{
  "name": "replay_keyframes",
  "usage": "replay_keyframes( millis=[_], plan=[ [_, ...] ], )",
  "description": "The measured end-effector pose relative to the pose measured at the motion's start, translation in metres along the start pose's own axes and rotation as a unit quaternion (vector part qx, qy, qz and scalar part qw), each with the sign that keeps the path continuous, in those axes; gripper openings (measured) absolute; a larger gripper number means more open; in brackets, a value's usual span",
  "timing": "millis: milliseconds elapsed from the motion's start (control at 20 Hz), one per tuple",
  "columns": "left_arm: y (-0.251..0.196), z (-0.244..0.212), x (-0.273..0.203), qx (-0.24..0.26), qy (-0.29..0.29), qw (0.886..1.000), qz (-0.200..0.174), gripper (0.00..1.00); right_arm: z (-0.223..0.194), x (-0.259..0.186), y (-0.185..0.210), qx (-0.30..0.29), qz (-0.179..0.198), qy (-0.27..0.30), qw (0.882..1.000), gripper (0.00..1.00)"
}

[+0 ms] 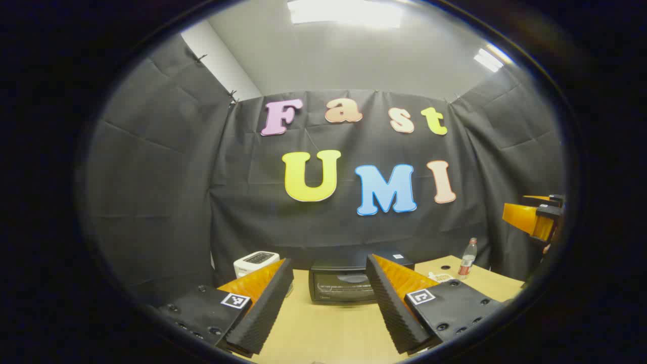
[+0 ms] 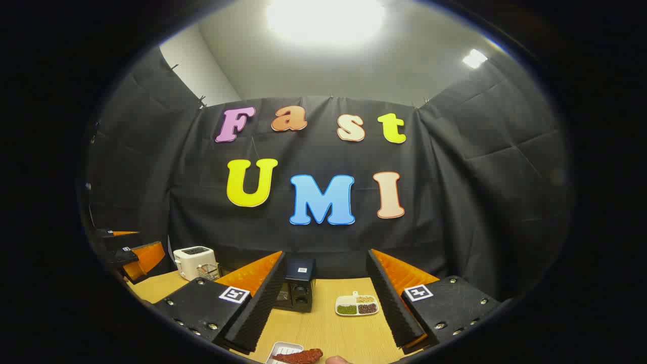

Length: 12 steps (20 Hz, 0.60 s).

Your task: Open the electric oven with the left hand, put the food in, and close the electric oven.

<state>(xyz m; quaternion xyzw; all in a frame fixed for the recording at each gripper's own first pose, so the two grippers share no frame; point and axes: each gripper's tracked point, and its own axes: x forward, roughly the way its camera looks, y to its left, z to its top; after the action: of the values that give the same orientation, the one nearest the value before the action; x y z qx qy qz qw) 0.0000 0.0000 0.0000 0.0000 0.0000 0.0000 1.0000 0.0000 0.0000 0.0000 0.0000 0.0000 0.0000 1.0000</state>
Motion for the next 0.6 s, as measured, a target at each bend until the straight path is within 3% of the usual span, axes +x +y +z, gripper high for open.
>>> replay_keyframes(
  millis=[50,350,400,600],
  plan=[
    [-0.001,0.003,0.0,0.002,-0.004,1.0,0.0,0.97,-0.001,0.0,-0.001,-0.001,-0.001,0.001,1.0,0.95],
    [-0.009,0.005,-0.003,0.006,-0.007,1.0,-0.002,1.0,-0.003,-0.002,-0.007,-0.006,-0.001,0.0,1.0,0.95],
    [-0.011,0.004,-0.003,0.005,-0.006,1.0,-0.002,0.9,-0.003,-0.002,-0.009,-0.005,-0.001,0.001,1.0,0.95],
    [-0.016,0.004,-0.004,0.005,-0.004,1.0,0.0,1.0,-0.001,-0.003,-0.013,-0.007,0.001,-0.002,1.0,0.95]
  ],
)
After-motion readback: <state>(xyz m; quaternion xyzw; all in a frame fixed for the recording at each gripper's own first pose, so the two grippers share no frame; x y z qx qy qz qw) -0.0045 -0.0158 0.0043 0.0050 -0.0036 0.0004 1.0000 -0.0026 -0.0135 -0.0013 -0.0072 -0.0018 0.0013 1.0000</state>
